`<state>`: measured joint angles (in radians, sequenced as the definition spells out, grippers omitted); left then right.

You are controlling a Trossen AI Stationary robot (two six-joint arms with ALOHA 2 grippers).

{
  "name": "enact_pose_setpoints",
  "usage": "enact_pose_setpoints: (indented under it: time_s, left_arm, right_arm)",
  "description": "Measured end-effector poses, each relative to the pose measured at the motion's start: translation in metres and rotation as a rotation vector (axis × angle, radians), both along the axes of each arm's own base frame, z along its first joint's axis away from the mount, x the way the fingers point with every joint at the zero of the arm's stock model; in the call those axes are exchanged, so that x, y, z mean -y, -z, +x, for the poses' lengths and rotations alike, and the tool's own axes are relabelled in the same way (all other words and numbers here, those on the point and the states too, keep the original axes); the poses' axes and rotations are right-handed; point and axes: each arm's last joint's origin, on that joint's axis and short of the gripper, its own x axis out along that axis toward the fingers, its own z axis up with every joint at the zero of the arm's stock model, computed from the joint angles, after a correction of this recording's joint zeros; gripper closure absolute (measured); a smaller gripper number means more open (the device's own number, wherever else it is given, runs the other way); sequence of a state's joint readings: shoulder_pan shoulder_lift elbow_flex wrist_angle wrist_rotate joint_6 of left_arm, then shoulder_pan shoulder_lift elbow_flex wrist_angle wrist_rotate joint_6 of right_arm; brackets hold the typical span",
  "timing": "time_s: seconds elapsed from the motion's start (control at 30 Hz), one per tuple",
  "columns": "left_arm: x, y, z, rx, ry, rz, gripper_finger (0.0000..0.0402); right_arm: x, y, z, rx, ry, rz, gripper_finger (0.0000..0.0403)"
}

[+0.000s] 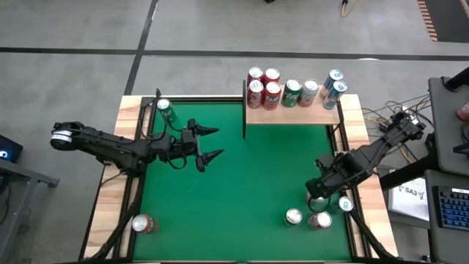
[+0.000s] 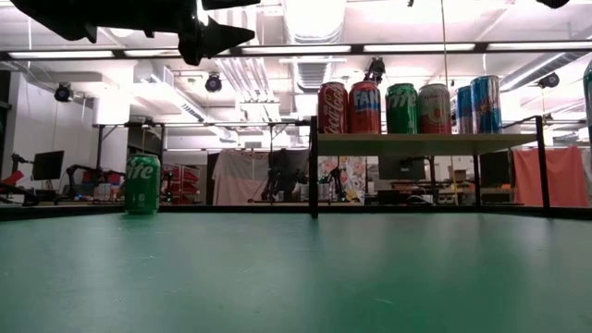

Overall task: Place canned beverage on shelf
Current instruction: Put the pink-white soda can on the shelf aligned with the other pink-white soda can

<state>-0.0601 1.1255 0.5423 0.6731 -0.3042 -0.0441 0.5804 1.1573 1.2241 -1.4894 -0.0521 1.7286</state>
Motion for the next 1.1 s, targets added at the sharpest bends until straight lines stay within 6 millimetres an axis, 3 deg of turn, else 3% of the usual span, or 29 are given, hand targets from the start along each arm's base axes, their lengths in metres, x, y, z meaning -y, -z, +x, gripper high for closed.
enact_pose_setpoints:
  time_s: [0.13, 0.47, 0.67, 0.8, 1.1]
  left_arm:
    - [0.0, 0.0, 0.0, 0.0, 0.0, 0.0, 0.0033]
    - [0.0, 0.0, 0.0, 0.0, 0.0, 0.0, 0.0033]
    - [0.0, 0.0, 0.0, 0.0, 0.0, 0.001, 0.0033]
    - [0.0, 0.0, 0.0, 0.0, 0.0, 0.001, 0.0033]
    - [0.0, 0.0, 0.0, 0.0, 0.0, 0.001, 0.0033]
  right_arm:
    - [-0.001, 0.002, 0.001, -0.006, 0.0, 0.009, 0.0328]
    - [-0.009, 0.01, 0.011, -0.03, 0.02, 0.023, 0.0146]
    - [-0.014, 0.018, 0.019, -0.068, 0.005, -0.003, 0.0065]
    - [-0.016, 0.025, 0.023, -0.087, -0.002, -0.016, 0.0039]
    - [-0.016, 0.04, 0.022, -0.124, 0.015, -0.036, 0.0035]
